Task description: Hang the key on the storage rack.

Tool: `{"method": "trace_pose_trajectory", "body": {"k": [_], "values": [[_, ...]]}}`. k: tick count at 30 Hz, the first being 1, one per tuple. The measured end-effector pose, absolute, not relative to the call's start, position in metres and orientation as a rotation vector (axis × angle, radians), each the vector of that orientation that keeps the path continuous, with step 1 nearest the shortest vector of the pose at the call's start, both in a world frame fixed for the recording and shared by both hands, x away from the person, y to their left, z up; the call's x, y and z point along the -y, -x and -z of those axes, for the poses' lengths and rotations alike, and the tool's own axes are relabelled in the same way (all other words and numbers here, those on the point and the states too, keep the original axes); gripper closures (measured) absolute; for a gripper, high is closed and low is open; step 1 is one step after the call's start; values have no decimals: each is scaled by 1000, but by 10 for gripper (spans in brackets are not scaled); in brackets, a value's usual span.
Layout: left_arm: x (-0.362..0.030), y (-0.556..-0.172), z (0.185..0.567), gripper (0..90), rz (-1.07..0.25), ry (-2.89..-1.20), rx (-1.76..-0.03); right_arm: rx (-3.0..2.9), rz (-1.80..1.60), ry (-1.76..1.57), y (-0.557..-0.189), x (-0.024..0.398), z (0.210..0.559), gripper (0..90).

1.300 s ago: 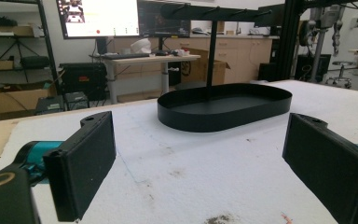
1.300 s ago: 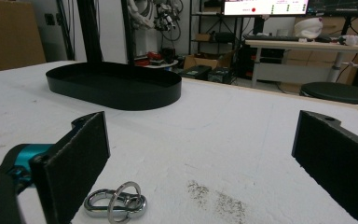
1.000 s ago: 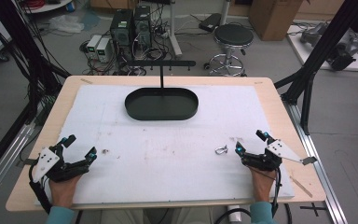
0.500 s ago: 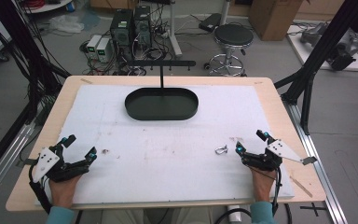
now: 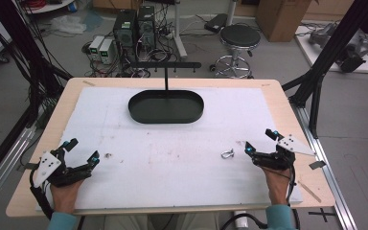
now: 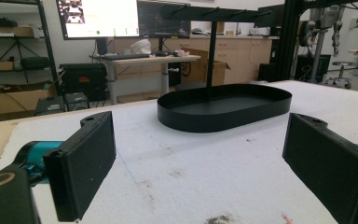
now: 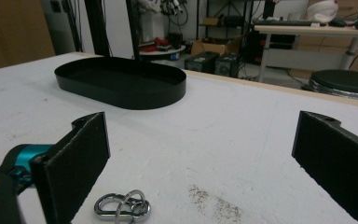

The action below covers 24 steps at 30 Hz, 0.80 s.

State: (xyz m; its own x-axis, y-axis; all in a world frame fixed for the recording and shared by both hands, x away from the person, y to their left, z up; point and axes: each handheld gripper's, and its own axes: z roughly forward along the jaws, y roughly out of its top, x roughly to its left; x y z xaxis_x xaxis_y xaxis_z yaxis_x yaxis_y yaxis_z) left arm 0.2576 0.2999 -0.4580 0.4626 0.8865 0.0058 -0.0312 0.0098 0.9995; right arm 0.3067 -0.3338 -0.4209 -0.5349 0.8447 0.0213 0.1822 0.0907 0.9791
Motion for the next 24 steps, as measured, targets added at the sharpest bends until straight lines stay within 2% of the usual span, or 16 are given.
{"method": "trace_pose_trajectory", "body": {"k": [11, 24], "values": [[-300, -258, 458, 99, -864, -1373, -828, -2000, -1416, -965, -320, 326, 392, 33], [-300, -258, 458, 99, -863, -1374, -827, -2276, -1236, -890, -337, 307, 381, 34]]}}
